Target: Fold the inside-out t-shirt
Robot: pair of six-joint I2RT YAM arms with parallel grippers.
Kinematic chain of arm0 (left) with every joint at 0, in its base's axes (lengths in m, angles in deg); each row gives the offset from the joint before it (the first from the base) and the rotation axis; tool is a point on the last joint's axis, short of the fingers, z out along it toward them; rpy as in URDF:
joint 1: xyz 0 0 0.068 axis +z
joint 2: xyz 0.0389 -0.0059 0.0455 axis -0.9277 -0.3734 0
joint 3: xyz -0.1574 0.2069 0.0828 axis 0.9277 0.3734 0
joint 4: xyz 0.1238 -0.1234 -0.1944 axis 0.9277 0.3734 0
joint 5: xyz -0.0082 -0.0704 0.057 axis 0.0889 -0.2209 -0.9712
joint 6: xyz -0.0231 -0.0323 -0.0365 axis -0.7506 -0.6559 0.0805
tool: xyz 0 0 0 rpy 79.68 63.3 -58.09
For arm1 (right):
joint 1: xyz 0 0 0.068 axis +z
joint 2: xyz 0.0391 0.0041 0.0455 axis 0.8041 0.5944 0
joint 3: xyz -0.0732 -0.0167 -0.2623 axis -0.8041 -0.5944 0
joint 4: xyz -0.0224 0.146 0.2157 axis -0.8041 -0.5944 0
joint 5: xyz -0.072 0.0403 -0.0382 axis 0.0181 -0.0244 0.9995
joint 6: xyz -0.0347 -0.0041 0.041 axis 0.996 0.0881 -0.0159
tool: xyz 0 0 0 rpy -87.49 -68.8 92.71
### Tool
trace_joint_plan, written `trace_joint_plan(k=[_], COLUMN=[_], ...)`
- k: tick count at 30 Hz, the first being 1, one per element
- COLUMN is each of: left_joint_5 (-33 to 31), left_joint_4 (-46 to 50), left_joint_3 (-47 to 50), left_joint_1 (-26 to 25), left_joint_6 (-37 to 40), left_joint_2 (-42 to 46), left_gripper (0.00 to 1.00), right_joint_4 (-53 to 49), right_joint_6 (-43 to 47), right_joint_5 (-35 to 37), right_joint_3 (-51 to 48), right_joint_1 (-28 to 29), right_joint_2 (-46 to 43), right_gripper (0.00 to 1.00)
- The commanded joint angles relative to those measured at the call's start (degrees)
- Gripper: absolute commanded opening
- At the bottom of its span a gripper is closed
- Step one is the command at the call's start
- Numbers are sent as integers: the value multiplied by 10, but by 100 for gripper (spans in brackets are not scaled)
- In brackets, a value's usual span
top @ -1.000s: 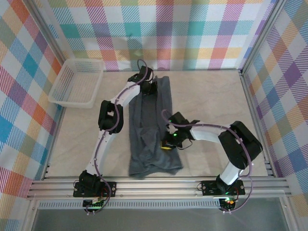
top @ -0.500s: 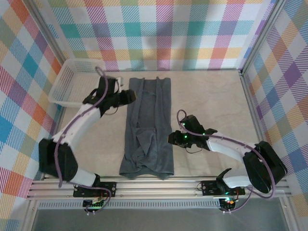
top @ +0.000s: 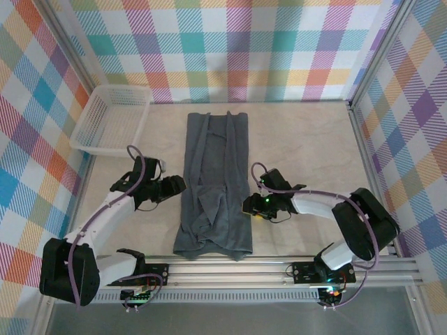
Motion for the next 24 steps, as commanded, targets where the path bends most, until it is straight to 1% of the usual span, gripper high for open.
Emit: trace_joint_plan(k=[1,4,6,10,12,16,19,23,24], left_joint_5=[10,18,34,63,78,93,91,102,104], left_joint_4=[2,6,-4,-17,-27,-54,-75,-113,-115], left_joint_3=[36,67,91,125,135,138,139,136,135], left_joint_1=[5,5,5,3,2,-7,-13,-24,-28], left_joint_6=[-33,-50,-65,-77,-79,-81,-83,-94,-95], left_joint_2=[12,28,41,41,36,5,-17,-34,-37], left_gripper=[66,69,70,70,64,51,48,39,39], right_joint_4=[38,37,32,18,19,22,19,16,16], right_joint_6=[11,1,-4,-7,-9,-6,-4,-5,-5], right_joint_5=[-62,-55,-41,-7,-1,1,1,4,5], right_joint_3=[16,26,24,12,6,7,14,14,13], right_joint_1=[33,42,42,42,42,42,41,42,41], right_joint_2=[61,62,50,8,-7,-23,-23,-21,-20], right_gripper=[39,23,15,5,1,0,0,1,1])
